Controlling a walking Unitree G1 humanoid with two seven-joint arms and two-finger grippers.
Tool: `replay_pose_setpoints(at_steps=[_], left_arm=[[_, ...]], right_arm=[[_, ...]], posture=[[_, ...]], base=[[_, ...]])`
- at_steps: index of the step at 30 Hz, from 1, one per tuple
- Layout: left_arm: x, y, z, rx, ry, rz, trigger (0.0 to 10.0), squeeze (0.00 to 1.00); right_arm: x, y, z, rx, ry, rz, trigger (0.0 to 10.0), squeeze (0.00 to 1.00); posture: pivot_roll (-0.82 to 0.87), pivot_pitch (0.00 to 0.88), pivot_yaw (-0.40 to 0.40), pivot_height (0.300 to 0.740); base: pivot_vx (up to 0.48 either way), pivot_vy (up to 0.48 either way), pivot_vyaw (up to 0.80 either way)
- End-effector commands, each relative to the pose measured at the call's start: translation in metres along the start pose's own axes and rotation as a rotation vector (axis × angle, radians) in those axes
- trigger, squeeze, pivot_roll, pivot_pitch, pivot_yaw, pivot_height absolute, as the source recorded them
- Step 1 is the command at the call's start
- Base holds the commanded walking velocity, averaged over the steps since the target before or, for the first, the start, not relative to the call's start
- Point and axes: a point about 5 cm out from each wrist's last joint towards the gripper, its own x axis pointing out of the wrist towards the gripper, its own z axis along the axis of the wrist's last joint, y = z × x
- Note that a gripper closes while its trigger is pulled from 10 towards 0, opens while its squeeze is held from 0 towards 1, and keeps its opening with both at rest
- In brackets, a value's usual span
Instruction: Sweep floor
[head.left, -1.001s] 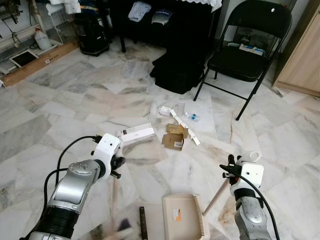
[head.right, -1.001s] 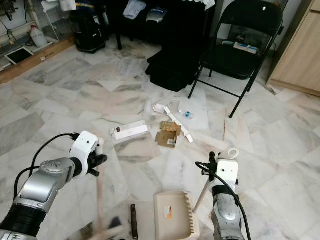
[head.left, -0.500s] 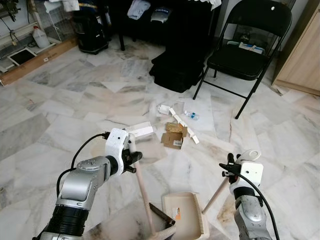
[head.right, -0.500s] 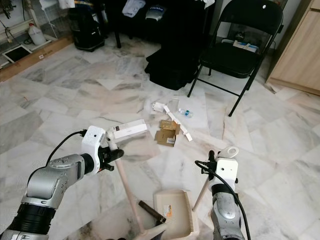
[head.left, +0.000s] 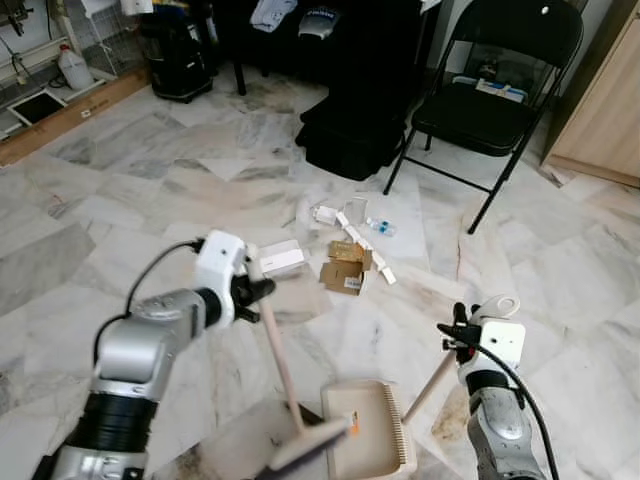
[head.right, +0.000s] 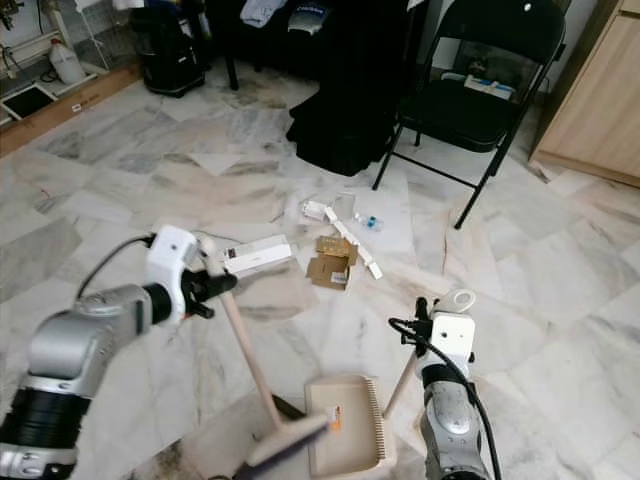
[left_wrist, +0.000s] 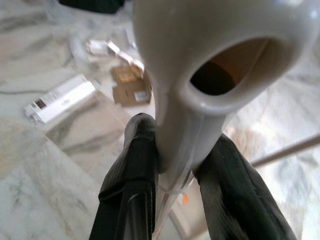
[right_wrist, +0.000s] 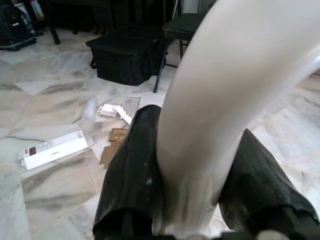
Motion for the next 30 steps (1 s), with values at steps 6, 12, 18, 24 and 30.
replay_pose_setpoints(at_steps=[6, 12, 18, 24, 30], left_arm=[[-0.007, -0.011, 0.029, -0.068, -0.143, -0.142, 10.0, 0.0], [-0.008, -0.003, 0.038, -0.059, -0.204, -0.094, 10.0, 0.0], [-0.011, 0.032, 0.058, -0.064, -0.387, 0.252, 10.0, 0.0], [-0.01, 0.033, 0.036, 0.004, -0.464, 0.444, 10.0, 0.0], [-0.004, 0.03, 0.01, 0.009, -0.472, 0.532, 10.0, 0.0]], right_arm=[[-0.001, 0.001, -0.003, -0.002, 0.016, 0.008, 10.0, 0.0], [-0.002, 0.0, -0.005, -0.004, 0.028, 0.011, 10.0, 0.0], [-0.002, -0.004, -0.009, -0.007, 0.048, 0.002, 10.0, 0.0], [-0.002, -0.008, -0.011, 0.005, 0.064, -0.028, 10.0, 0.0], [-0.002, -0.01, -0.013, 0.009, 0.081, -0.045, 10.0, 0.0]], posture=[[-0.08, 0.121, 0.004, 0.74], [-0.08, 0.123, 0.001, 0.74], [-0.08, 0.122, 0.002, 0.74], [-0.09, 0.119, 0.003, 0.74], [-0.09, 0.118, 0.004, 0.74]], base=[[0.0, 0.0, 0.0], [0.0, 0.0, 0.0], [0.0, 0.0, 0.0], [0.0, 0.0, 0.0], [0.0, 0.0, -0.76]])
